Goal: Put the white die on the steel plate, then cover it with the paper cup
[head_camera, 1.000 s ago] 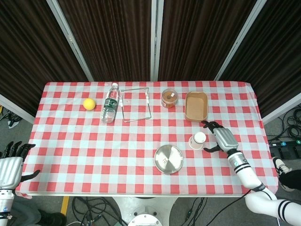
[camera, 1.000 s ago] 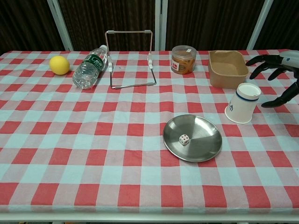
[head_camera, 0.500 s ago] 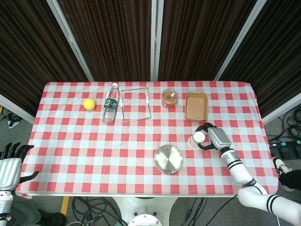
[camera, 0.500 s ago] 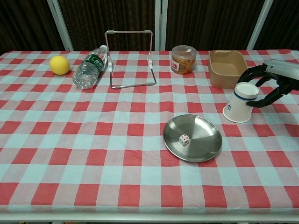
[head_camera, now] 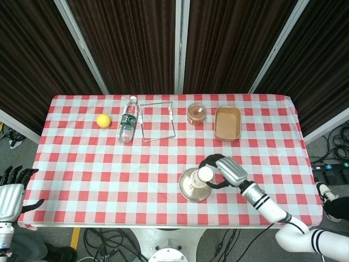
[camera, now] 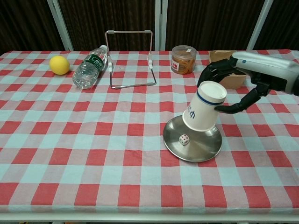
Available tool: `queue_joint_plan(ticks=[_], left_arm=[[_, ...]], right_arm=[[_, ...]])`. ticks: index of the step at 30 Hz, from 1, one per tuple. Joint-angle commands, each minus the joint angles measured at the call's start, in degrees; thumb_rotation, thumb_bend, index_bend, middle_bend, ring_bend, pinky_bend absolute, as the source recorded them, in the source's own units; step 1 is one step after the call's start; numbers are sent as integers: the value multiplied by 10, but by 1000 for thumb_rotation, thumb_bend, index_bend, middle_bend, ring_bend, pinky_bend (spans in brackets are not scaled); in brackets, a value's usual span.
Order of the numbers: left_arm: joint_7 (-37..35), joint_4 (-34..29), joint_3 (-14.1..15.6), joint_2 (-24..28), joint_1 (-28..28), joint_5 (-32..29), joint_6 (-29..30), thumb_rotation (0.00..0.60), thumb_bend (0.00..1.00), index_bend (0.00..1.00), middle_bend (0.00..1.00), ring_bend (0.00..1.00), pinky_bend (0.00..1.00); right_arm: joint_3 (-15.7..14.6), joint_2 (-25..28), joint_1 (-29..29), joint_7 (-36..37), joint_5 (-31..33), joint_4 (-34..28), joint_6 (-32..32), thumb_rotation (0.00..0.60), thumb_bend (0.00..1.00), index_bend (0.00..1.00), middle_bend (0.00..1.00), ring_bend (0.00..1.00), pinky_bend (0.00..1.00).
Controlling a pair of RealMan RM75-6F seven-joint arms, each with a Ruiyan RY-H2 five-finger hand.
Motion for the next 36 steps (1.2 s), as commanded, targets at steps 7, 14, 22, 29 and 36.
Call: queue_joint_plan(ticks=[7,14,22,29,36], left_arm=[[-5,5,2,-3,4,-3,0,600,7,196,196,88,0],[-12,9,2,-5,6,-3,0,600,8,196,196,88,0],[-11,10,1,-6,5,-5,-3,600,7,195,196,87,0],[-9,6,2,-3,6,-4,-2,600,7,195,196,88,0],[-3,2,2,-3,8,-7,-1,600,7,196,196,88,0]], right_arm=[[-22,-57,20,-66,-2,35,-17,600,280,594,409,221,205],[-19,-76,24,-112,23,57,-27,600,280,595,402,221,205],[-34,-66,31,-99,18,34,-30,600,280,595,407,221,205],[-11,-88,34,-140,60,84,-35,600,282,596,410,221,205],[-47,-60,43,-75,16,38,-43,600,287,597,414,221,205]])
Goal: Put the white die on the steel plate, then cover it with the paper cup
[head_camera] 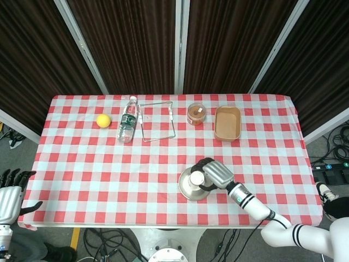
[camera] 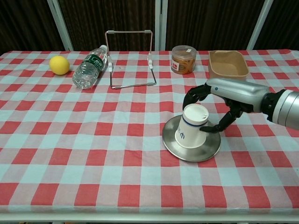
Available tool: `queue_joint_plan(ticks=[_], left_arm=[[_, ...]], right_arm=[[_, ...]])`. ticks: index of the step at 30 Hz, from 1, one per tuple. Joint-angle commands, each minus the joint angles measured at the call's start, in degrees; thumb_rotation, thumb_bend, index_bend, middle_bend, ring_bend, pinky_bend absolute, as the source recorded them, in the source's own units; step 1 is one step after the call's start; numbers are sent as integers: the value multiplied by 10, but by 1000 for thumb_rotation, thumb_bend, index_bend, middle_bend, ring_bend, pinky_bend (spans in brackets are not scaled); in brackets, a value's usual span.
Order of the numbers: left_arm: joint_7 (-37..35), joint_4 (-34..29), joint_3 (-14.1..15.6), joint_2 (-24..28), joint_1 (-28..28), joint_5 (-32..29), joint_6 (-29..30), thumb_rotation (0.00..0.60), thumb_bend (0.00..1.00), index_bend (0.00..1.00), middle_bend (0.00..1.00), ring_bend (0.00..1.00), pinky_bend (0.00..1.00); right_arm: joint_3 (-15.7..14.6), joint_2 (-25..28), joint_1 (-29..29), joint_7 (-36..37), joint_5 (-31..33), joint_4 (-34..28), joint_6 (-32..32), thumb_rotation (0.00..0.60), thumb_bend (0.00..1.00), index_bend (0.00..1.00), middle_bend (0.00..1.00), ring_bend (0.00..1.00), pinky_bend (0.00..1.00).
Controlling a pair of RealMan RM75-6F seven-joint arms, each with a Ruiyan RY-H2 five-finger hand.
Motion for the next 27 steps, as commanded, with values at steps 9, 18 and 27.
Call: queue_joint_plan(ticks=[9,18,27], left_arm=[[1,0,-1,0,0,1,2,600,7,195,196,88,0],[0,1,-1,-1,0,3,2,600,7,196,196,88,0],[0,1,0,-1,1,1,1,600,7,195,196,88,0]], right_arm=[[2,-9,2,13,-6,26,21,600,289,600,418,221,205],[-14,4,11,27,-29,12,24,600,296,600,427,236,205],[-28,13,17,56,-46,-12,23,600,297,601,425,236,205]])
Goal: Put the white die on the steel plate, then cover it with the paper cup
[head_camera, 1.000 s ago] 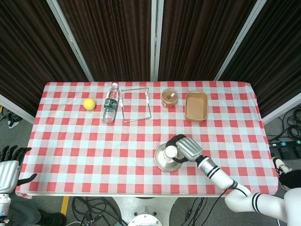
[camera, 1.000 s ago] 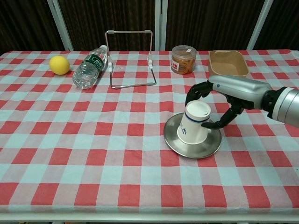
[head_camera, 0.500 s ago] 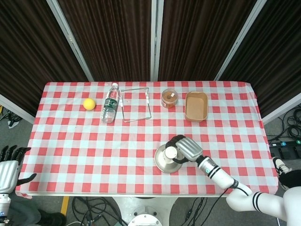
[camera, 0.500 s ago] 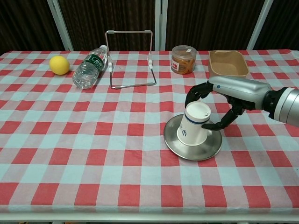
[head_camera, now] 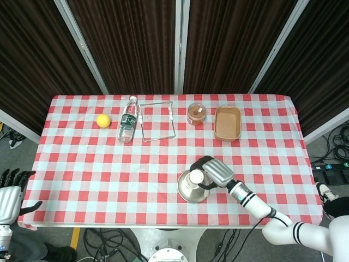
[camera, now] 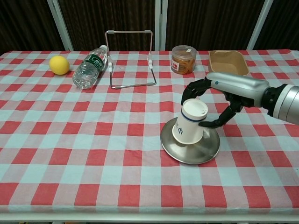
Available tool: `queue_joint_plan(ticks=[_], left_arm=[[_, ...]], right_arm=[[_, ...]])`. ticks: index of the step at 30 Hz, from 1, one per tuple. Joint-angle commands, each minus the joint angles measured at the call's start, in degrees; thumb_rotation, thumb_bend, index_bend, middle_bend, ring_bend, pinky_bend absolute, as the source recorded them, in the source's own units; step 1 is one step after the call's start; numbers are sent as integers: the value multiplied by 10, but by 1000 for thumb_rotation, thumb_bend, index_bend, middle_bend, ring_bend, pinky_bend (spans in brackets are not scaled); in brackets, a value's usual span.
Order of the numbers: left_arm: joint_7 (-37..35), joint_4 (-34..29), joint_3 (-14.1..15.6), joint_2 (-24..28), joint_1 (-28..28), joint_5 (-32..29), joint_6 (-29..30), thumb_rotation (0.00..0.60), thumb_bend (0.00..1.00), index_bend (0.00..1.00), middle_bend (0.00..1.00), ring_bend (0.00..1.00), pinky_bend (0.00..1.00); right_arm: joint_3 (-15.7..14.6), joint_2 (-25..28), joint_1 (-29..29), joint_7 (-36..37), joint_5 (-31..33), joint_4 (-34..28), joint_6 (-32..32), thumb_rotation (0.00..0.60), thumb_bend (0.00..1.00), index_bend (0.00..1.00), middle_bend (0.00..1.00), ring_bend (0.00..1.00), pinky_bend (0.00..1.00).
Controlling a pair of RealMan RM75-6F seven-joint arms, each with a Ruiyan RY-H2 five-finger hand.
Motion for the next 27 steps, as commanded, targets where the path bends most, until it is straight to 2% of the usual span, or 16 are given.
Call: queue_joint_plan(ticks=[1,4,10,17,23,27], left_arm=[[1,0,0,0,0,0,-1,600,7,195,196,88,0],[2,-1,0,0,-1,0,-2,600,7,195,196,87,0],[0,0,0,0,0,0,-2,600,7,195,196,88,0],[0,1,0,-2,-1,0,-3,600,7,196,196,88,0],[-3,3,0,-2,0,0,-2,600,8,196,196,88,0],[-5,4,0,-2,1,-1,-2,600,7,195,196,88,0]], right_arm=[[-27,16,9,22,-31,-33,-8,600,298,602,426,236,205],[-26,18,10,16,-28,-31,-10,600,299,605,427,236,205],[2,-1,4,-18,18,7,-9,600,298,606,421,236,205],[-30,15,10,7,-28,-30,-6,600,298,606,422,236,205],[-3,-6,2,-34,9,10,4,600,301,607,413,236,205],[-4,0,0,-15,5,-5,11,600,301,607,407,236,205]])
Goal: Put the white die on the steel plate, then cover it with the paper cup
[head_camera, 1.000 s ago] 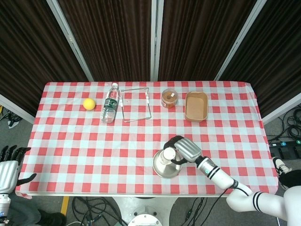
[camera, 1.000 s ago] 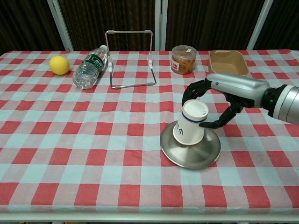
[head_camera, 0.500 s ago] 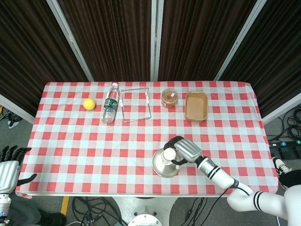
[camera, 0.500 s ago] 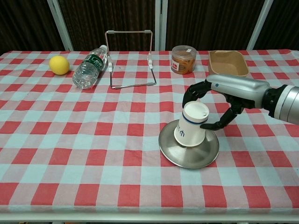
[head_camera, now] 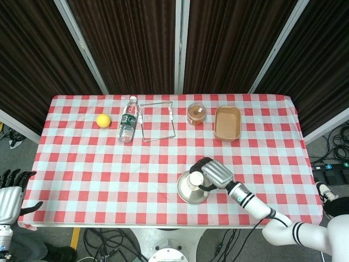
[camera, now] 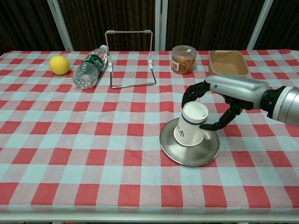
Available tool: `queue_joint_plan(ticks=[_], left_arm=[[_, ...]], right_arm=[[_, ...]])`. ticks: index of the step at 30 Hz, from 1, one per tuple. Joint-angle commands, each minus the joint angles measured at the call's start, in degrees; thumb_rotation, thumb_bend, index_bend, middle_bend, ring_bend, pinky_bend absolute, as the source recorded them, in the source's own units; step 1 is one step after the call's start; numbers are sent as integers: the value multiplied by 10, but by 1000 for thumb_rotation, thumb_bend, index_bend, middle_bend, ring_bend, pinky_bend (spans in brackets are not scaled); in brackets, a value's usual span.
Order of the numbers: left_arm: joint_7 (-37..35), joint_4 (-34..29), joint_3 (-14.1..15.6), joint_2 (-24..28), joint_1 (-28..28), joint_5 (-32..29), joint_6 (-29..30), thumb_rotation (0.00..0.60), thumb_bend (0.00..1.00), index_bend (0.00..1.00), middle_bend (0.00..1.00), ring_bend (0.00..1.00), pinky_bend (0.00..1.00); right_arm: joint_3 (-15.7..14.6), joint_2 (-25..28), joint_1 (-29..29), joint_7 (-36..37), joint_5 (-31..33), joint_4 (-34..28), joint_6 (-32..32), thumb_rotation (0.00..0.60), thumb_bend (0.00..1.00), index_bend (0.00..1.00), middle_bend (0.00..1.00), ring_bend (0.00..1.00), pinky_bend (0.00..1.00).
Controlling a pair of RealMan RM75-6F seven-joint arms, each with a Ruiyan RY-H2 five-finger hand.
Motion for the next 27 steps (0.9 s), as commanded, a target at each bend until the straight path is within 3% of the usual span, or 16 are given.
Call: queue_joint_plan(ticks=[1,7,14,17,22,24,27], left_arm=[[-1,0,0,0,0,0,1,600,7,195,196,88,0],[0,0,-2,1,-3,5,2,600,7,195,196,88,0],[3,-2,-2,-1,-6,11,2,600,7,195,196,88,0],[4,-3,-1,-1,-6,11,2,600,8,196,196,88,0],[5,-5,-2,0,-5,12,4,600,7,196,196,88,0],[5,-5,-2,0,-6,13,4,600,8,195,196,88,0],[3,-4,-2,0,-8,16,3,600,7,195,196,88,0]], right_arm=[[1,8,-5,22,-12,-20,19,600,301,608,407,236,205],[21,48,-27,52,-4,-37,76,600,300,607,404,236,205],[45,46,-27,58,75,22,20,600,301,537,357,202,199],[41,29,-25,55,87,53,-3,600,301,452,314,155,177],[32,24,-25,31,91,62,-24,600,302,190,208,59,108],[32,30,-30,25,89,51,-14,600,303,81,156,18,79],[35,51,-48,12,81,22,26,600,303,4,102,0,64]])
